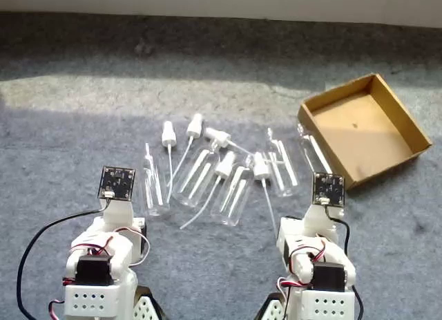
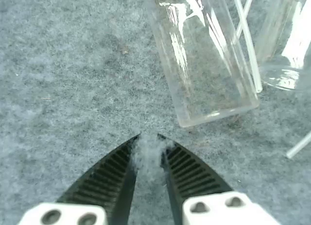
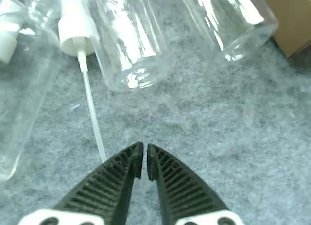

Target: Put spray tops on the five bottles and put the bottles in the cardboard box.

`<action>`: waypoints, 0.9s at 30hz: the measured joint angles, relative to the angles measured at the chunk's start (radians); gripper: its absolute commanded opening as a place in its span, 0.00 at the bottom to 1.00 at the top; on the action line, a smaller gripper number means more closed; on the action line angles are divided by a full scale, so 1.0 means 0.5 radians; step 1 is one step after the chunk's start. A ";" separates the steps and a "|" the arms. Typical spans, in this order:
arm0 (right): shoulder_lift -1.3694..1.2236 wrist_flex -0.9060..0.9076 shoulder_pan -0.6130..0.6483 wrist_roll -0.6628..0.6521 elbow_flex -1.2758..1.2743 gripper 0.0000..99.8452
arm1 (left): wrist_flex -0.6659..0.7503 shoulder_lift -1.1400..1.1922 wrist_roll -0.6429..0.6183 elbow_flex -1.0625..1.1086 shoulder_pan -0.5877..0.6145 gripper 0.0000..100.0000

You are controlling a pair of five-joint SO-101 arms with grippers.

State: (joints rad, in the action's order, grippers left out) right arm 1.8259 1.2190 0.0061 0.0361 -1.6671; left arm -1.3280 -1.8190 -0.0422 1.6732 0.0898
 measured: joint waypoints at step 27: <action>0.003 -0.181 -0.945 -0.715 0.623 0.10 | 0.000 0.000 0.000 0.000 0.000 0.01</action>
State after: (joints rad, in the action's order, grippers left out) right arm 1.8274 1.1285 -0.4664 -0.3214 -1.3556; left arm -1.3280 -1.8190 -0.0422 1.6732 0.0898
